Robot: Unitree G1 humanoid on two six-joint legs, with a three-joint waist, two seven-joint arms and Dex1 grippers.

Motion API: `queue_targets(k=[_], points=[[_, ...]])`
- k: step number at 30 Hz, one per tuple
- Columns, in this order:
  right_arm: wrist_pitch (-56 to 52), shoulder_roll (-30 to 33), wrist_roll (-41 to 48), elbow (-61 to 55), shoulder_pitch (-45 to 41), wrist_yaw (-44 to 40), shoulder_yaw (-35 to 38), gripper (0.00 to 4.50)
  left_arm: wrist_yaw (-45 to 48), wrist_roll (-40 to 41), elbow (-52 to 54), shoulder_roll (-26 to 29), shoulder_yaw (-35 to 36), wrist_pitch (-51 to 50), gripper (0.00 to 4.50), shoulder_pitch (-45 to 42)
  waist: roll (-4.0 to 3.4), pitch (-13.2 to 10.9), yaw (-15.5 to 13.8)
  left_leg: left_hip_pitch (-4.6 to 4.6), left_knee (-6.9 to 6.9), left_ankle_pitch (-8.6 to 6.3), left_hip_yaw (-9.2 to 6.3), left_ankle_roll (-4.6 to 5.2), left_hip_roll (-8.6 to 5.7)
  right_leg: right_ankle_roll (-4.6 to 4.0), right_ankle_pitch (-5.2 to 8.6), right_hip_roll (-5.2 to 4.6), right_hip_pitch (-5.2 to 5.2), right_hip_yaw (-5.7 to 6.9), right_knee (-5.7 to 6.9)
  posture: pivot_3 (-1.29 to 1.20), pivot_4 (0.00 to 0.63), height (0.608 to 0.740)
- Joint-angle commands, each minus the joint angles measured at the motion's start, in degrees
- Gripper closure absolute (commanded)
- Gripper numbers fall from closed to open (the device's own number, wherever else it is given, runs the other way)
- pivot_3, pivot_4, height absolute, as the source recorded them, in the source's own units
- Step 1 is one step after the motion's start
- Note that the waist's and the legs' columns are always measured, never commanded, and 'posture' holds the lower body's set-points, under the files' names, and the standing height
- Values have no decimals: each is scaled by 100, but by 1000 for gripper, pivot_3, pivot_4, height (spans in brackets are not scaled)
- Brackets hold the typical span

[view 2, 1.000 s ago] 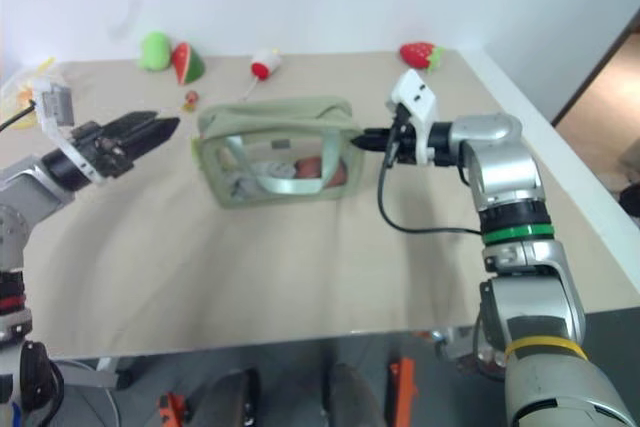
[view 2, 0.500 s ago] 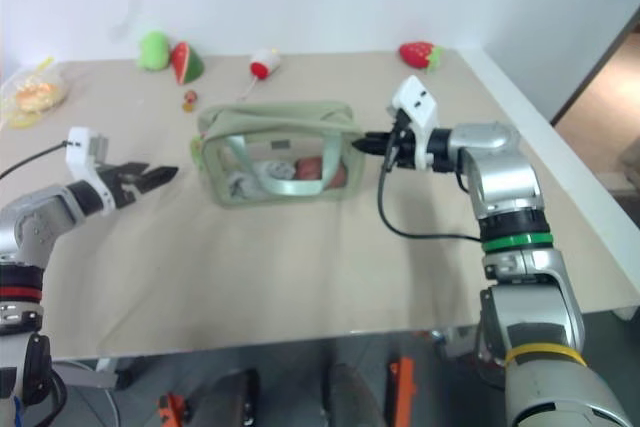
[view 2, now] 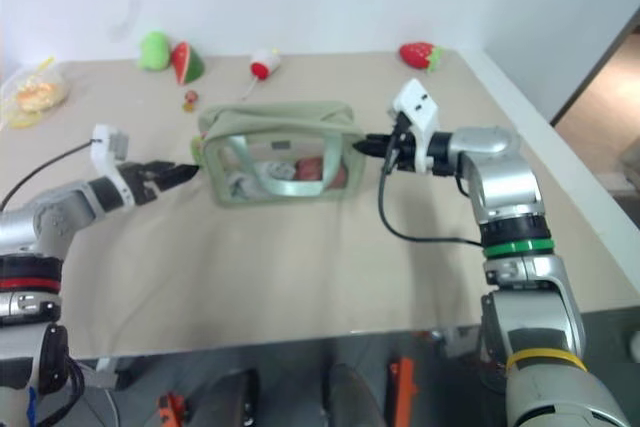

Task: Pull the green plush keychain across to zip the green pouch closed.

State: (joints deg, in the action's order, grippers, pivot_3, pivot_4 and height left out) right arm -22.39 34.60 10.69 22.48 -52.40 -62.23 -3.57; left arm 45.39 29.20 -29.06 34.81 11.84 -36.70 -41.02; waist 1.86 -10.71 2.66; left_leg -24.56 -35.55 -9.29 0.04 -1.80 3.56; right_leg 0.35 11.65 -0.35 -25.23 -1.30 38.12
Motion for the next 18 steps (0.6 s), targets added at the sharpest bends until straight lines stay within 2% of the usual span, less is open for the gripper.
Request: queue_targets(k=[1,6,7,8,18], points=[[-33,38,74,-281,31,33,82,4485,-9,-104,-142,-68,15,158,0,-267,0,0,4,0,0,0,0,0,0,0,0,0,-1,0,0,0,150,740],[-56,74,93,-328,74,55,98,4485,-44,-234,-448,-242,-11,271,0,-452,0,0,6,0,2,0,0,0,0,0,0,1,-1,0,0,0,150,740],[-59,80,94,-333,81,58,100,4500,-57,-262,-502,-271,-4,301,508,-479,0,0,5,0,1,0,0,0,0,0,0,1,-1,0,0,0,150,740],[-70,86,99,-354,95,63,102,4500,-77,-262,-544,-302,24,318,756,-494,0,0,4,0,1,0,0,0,0,0,0,1,-1,-1,0,0,150,740],[-133,89,147,-465,184,117,77,4500,-245,-233,-626,-455,175,473,4253,-591,1,0,4,0,0,0,0,0,0,1,-1,1,0,-1,0,0,150,740]])
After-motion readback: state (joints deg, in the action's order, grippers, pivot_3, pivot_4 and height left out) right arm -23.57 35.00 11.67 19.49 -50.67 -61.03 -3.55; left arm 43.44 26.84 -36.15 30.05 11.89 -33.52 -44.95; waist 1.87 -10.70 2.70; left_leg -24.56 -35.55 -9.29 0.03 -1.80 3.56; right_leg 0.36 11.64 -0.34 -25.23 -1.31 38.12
